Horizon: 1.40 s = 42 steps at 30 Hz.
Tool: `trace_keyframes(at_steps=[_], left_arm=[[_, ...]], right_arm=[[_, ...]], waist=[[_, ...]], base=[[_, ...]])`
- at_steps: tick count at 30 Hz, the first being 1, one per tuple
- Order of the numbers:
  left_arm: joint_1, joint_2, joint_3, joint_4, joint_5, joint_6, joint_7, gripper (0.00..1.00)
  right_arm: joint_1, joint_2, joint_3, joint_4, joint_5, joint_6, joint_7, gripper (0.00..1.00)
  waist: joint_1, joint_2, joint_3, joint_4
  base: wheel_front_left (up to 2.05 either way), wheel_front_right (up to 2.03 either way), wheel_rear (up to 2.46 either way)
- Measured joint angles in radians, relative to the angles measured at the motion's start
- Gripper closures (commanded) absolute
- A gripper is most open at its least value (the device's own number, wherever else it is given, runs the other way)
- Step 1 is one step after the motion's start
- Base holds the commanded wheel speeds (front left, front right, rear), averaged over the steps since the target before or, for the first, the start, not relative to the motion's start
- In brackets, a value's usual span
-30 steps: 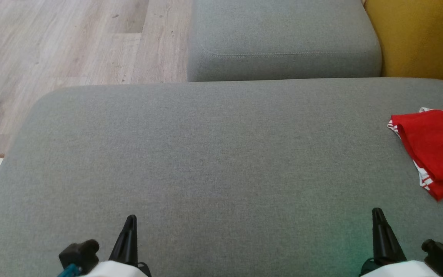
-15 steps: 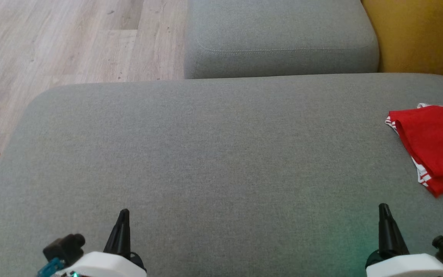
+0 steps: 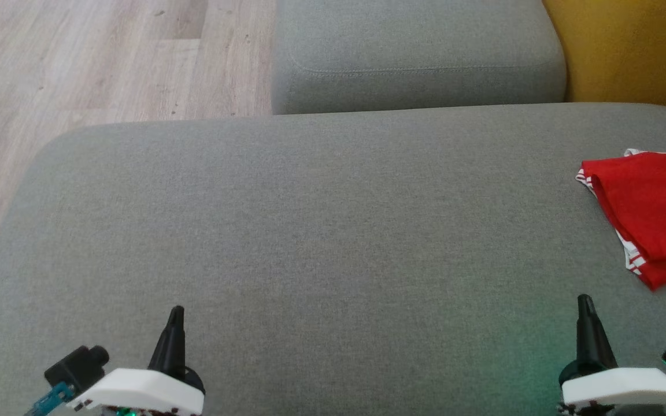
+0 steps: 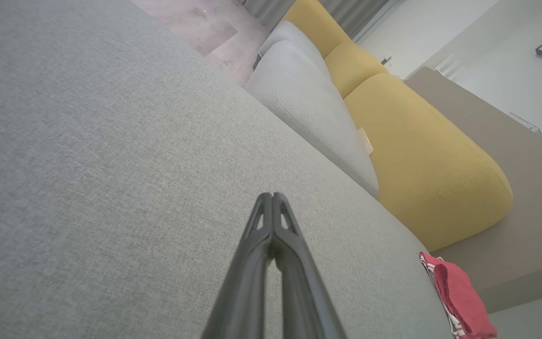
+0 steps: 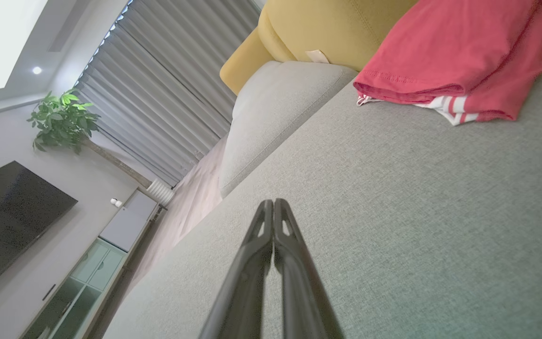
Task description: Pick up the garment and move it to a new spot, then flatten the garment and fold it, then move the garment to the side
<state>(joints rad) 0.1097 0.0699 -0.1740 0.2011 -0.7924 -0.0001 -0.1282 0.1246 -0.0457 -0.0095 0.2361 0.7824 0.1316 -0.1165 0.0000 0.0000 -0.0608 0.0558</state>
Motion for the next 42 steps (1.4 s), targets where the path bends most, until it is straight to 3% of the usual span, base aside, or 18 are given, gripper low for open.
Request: trace_keyframes(at_steps=[42], left_arm=[[-0.088, 0.001, 0.118, 0.04, -0.49, -0.07, 0.112, 1.0]], right_arm=[[-0.097, -0.002, -0.056, 0.022, 0.485, 0.0, 0.117, 1.0]], waist=[[0.0, 0.0, 0.037, -0.032]], base=[[0.0, 0.0, 0.0]])
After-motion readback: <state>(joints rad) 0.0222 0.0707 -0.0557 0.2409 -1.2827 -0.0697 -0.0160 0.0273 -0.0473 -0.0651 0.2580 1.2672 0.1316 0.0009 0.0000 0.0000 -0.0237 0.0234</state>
